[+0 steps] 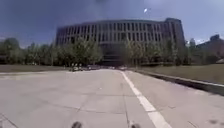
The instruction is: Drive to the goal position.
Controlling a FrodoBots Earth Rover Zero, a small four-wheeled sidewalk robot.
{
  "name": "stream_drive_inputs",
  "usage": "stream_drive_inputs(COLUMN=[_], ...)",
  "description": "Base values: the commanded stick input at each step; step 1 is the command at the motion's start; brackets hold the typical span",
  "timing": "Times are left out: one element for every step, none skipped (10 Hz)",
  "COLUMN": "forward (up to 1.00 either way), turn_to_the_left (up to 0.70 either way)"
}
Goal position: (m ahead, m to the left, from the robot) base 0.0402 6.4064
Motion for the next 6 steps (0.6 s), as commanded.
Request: stream_drive_inputs(forward=[0.85,0.85,0.85,0.85,0.85,0.85], turn_to_the_left=[0.37,0.37,0.37,0.37,0.37,0.37])
